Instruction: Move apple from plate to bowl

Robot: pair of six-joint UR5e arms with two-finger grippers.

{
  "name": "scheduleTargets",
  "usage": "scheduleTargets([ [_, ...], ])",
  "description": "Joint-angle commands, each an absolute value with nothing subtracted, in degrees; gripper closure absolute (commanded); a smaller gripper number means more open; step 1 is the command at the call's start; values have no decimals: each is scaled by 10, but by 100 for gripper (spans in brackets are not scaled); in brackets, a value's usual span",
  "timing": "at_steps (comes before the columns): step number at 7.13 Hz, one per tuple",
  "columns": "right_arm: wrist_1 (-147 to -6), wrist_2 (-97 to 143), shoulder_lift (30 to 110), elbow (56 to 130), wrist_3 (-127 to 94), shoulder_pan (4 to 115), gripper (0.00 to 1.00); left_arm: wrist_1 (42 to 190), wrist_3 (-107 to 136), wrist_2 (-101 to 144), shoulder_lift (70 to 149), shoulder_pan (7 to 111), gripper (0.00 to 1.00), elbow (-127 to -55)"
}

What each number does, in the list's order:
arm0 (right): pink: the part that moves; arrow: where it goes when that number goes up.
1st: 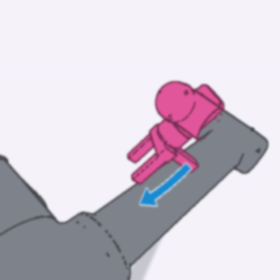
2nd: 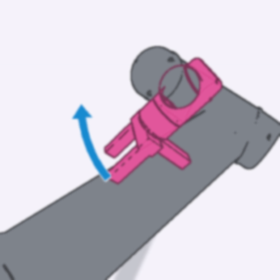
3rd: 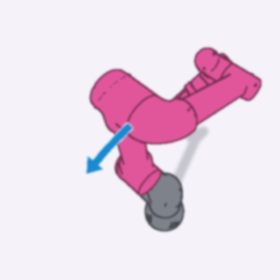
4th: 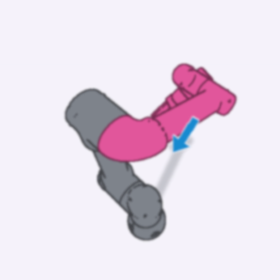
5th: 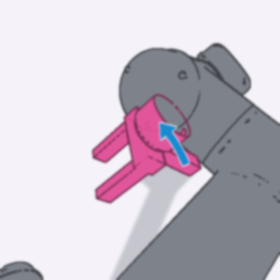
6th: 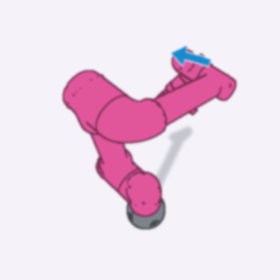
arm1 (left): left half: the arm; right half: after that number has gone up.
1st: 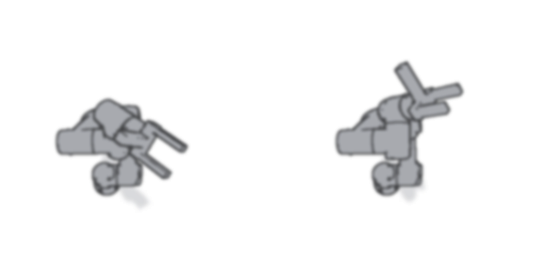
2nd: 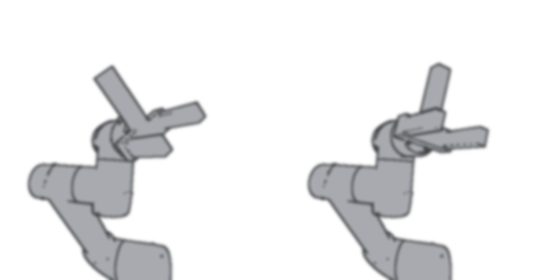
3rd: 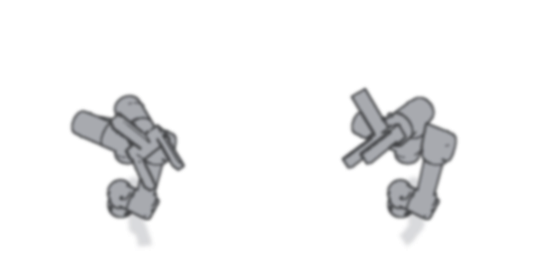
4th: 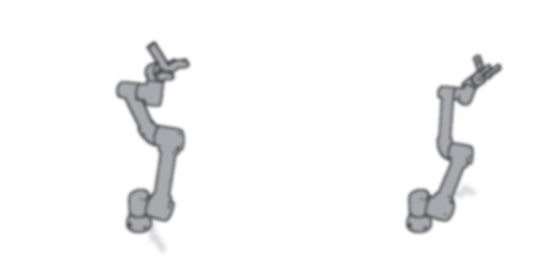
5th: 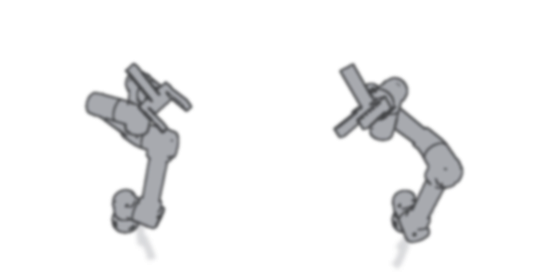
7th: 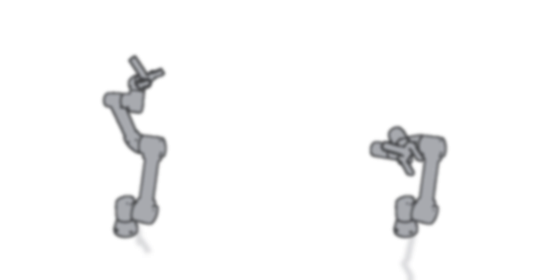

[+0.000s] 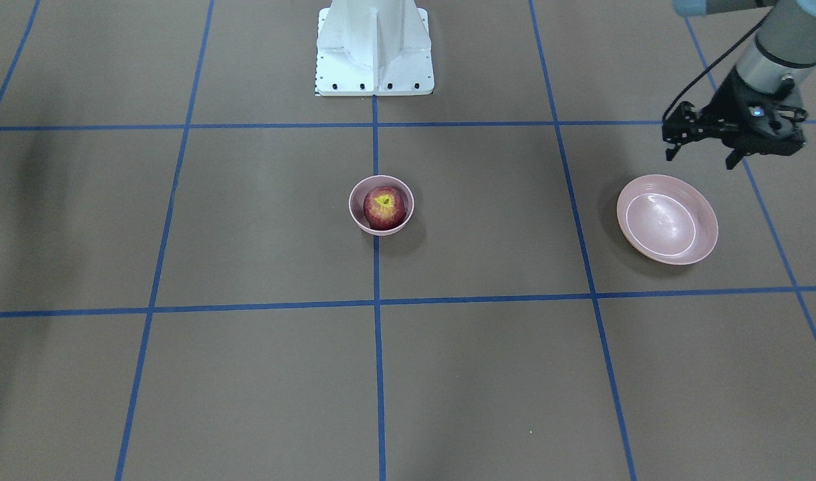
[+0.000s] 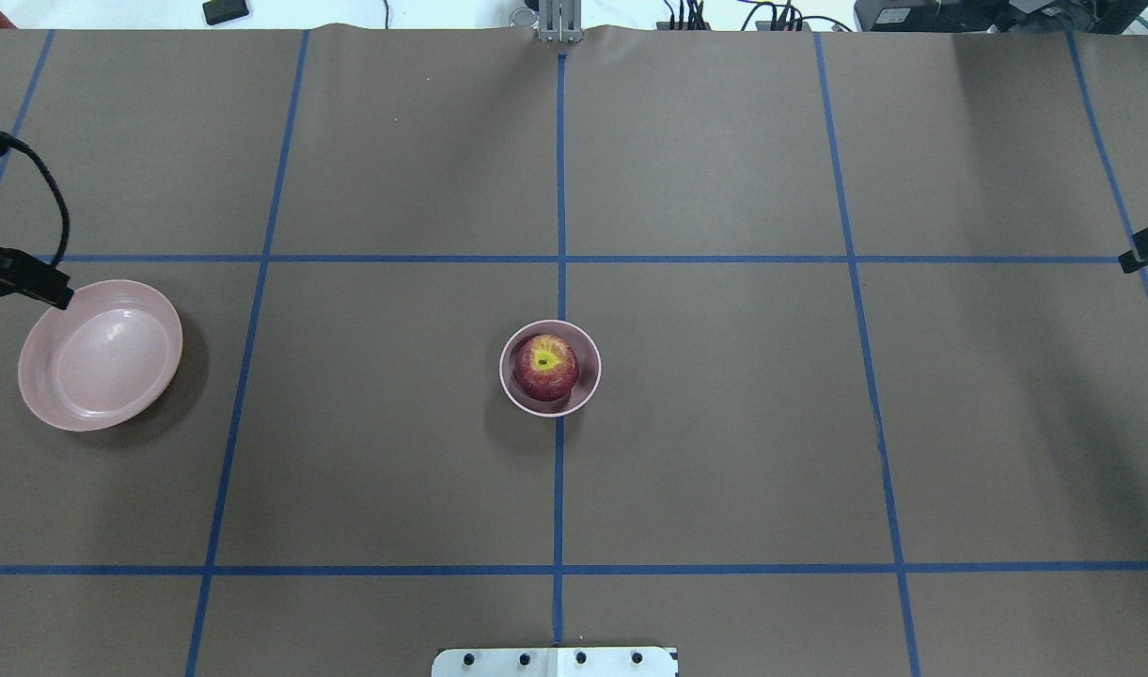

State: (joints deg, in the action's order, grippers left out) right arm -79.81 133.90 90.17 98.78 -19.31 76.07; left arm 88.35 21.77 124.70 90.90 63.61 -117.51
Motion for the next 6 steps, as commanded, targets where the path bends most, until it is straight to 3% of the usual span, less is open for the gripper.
scheduleTargets([
  [1,-801,1342,897,987,-172,788,0,971,149,1332,882,741,2,-1094],
  [6,-794,1340,898,977,-168,796,0,987,214,1329,852,794,2,-1063],
])
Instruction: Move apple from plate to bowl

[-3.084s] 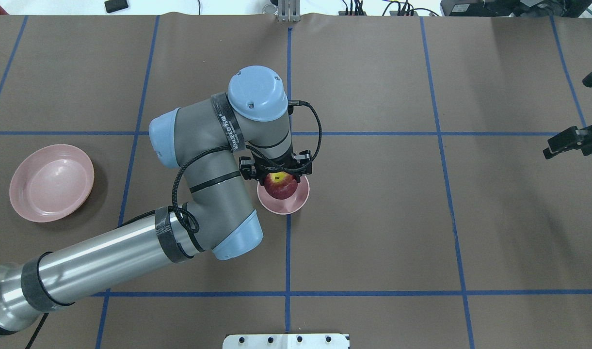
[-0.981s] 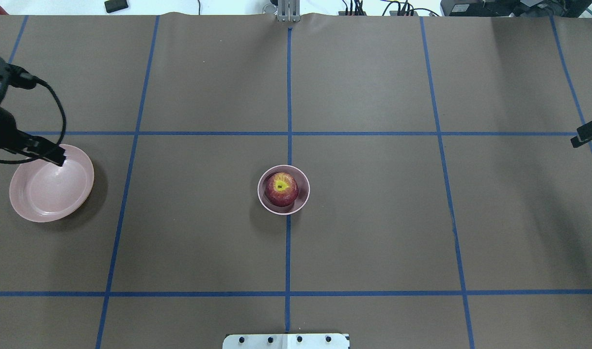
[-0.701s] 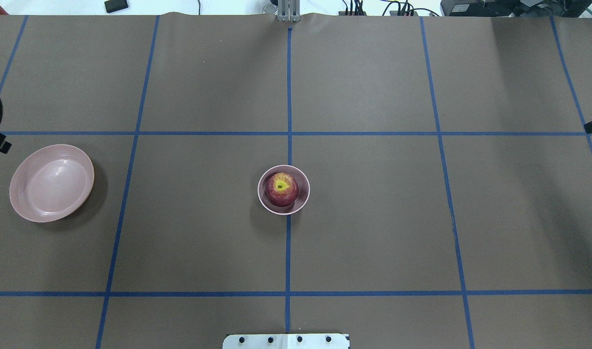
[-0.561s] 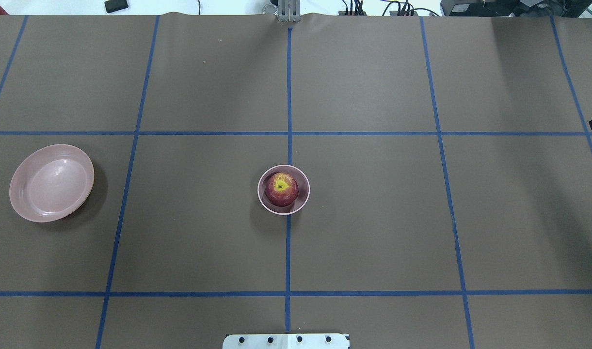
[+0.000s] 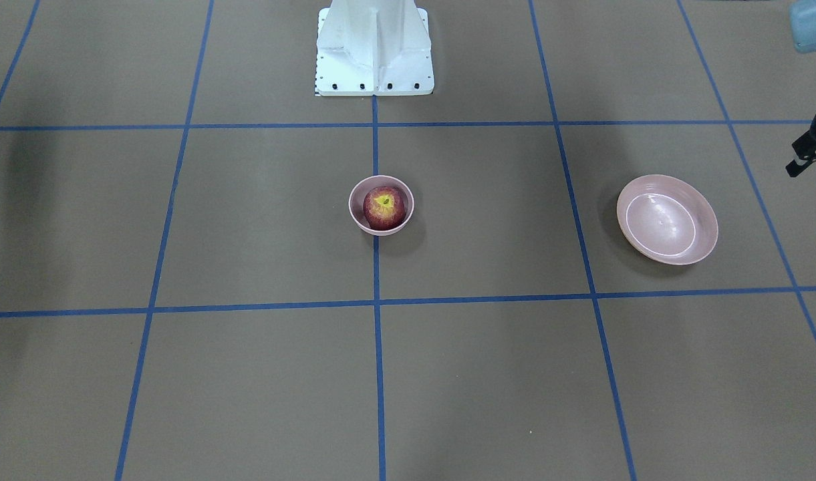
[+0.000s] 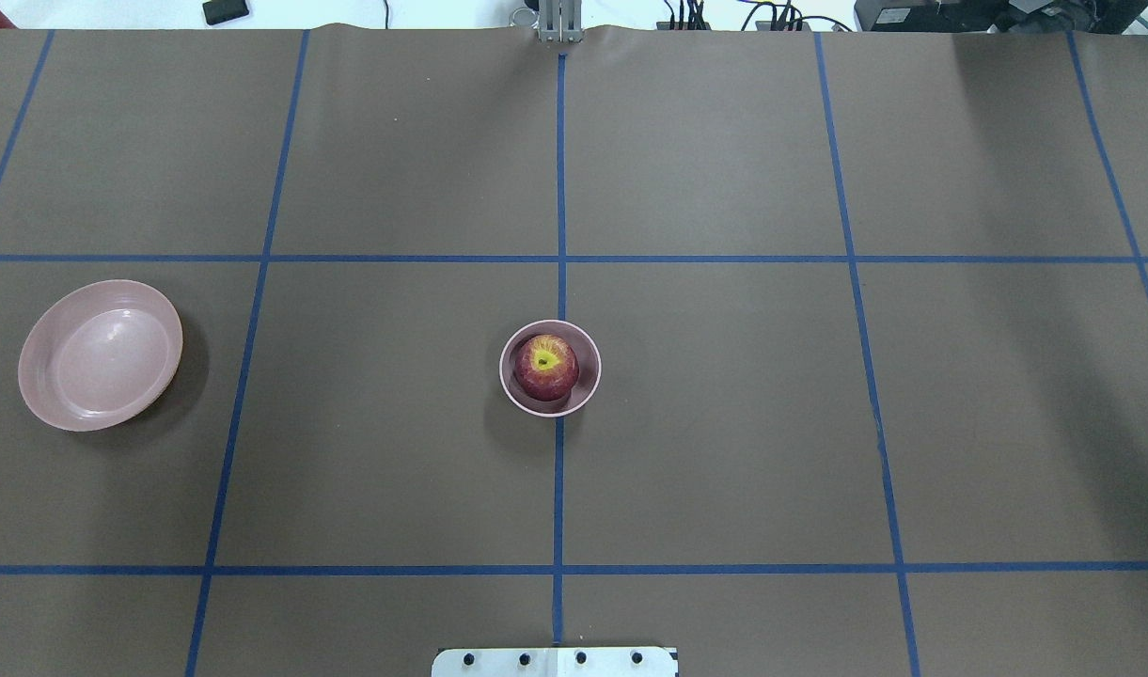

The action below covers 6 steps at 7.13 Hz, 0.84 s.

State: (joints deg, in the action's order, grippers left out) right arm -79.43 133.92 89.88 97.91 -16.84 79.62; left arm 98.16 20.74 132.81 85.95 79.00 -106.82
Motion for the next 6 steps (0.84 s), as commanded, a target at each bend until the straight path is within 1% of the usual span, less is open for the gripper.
scheduleTargets([
  [1,-793,1342,903,977,-168,796,0,987,221,1330,858,793,2,-1052],
  [2,-793,1341,904,977,-155,796,0,988,221,1330,854,792,2,-1073],
  [4,-794,1340,903,971,-159,796,0,1031,222,1325,851,793,2,-1069],
  [6,-793,1338,904,970,-157,796,0,1034,222,1326,852,793,2,-1071],
])
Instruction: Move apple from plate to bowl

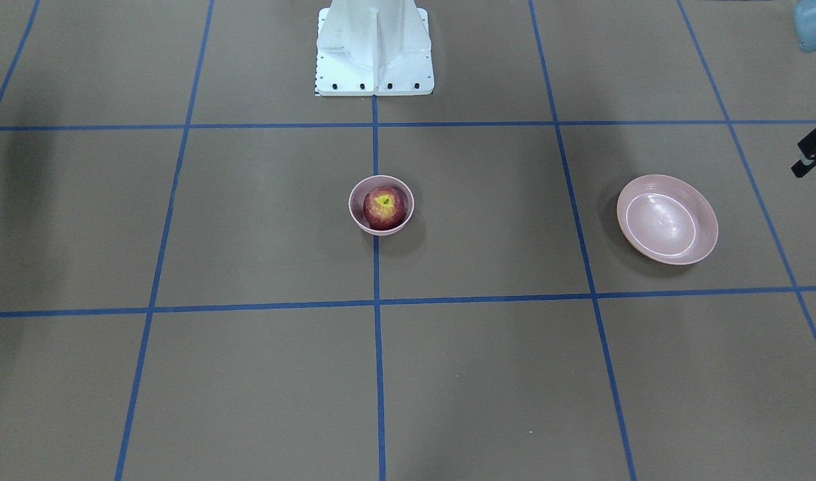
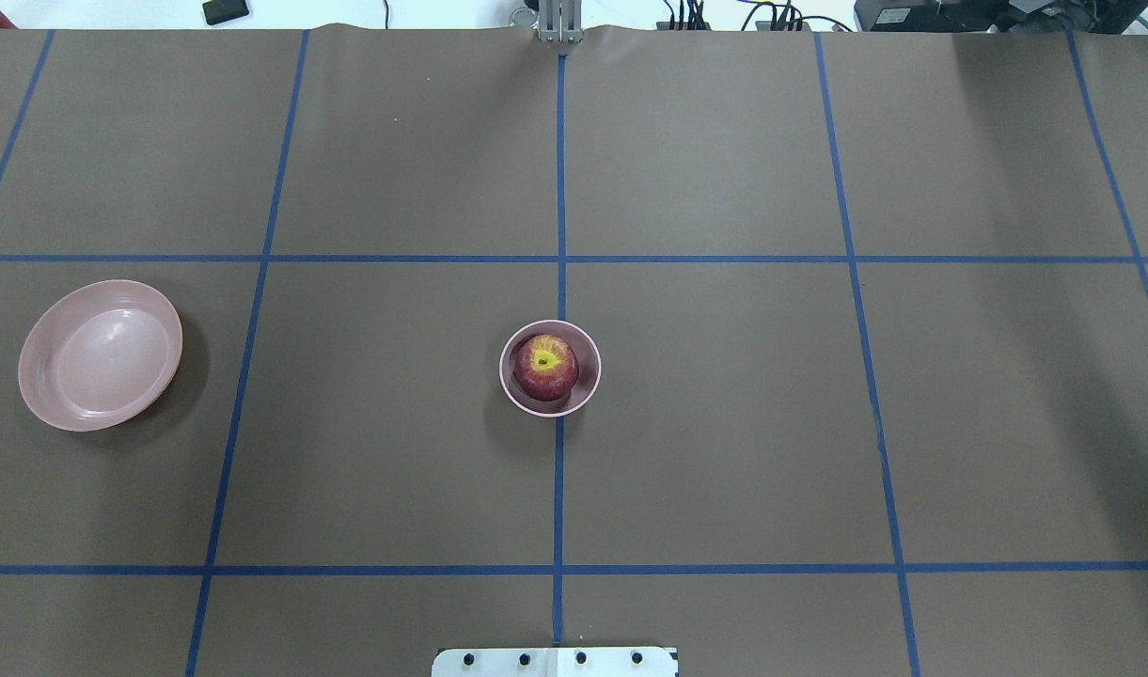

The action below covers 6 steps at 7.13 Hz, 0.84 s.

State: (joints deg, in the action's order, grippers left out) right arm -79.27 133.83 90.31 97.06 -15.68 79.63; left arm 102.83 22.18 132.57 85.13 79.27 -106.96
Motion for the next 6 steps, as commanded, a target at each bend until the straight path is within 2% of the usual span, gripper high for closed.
scheduleTargets([
  [1,-792,1336,903,962,-159,796,0,1034,222,1327,853,792,2,-1071],
  [6,-793,1336,903,961,-153,796,0,1034,217,1325,852,793,2,-1069],
])
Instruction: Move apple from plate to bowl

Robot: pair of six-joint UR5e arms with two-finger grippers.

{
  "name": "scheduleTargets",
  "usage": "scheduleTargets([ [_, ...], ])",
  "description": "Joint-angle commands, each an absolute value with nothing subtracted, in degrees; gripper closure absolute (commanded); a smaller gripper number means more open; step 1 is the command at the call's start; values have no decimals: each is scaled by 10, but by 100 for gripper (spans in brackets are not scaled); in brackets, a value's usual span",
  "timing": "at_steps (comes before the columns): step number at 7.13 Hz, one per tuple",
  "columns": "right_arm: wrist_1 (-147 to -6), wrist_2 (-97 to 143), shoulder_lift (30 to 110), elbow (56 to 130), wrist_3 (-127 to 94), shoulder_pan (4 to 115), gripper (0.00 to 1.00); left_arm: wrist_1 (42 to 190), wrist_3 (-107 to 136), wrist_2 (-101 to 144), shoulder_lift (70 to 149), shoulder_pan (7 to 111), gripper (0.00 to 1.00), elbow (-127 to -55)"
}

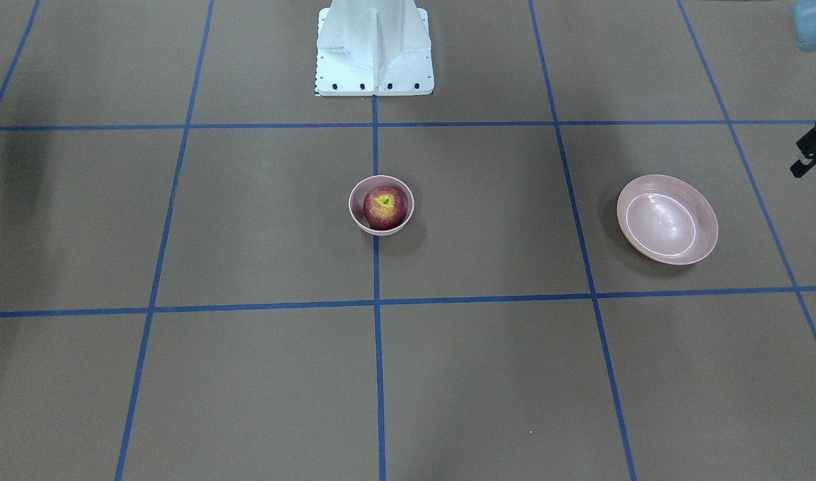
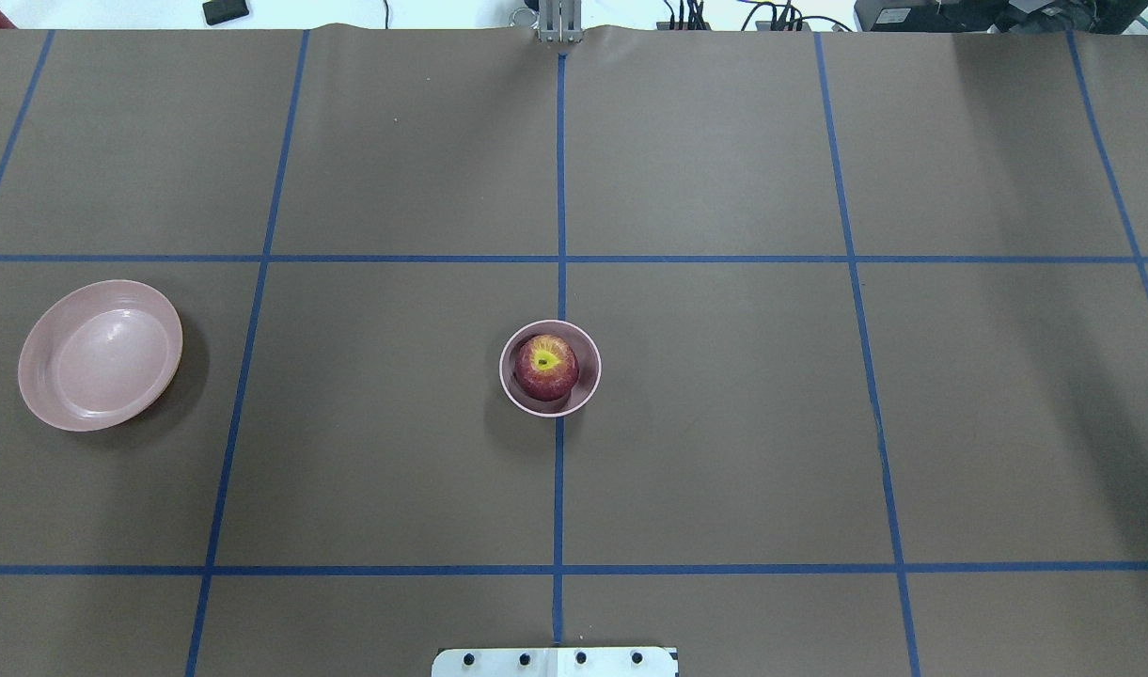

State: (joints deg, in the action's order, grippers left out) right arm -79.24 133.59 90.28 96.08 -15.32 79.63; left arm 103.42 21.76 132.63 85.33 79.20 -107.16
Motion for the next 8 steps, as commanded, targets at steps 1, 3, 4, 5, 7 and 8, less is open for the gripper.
scheduleTargets([
  [1,-792,1337,905,961,-152,796,0,1034,217,1325,853,792,2,-1070],
  [3,-794,1340,911,960,-153,796,0,1034,217,1325,852,792,2,-1067],
  [4,-794,1339,917,959,-152,797,0,1034,217,1325,852,793,2,-1070],
  [5,-793,1339,916,962,-153,796,0,1034,217,1325,851,793,2,-1070],
  [7,-792,1337,911,967,-156,796,0,1034,219,1325,852,793,2,-1071],
  [8,-792,1337,911,966,-156,796,0,1034,222,1326,852,793,2,-1072],
])
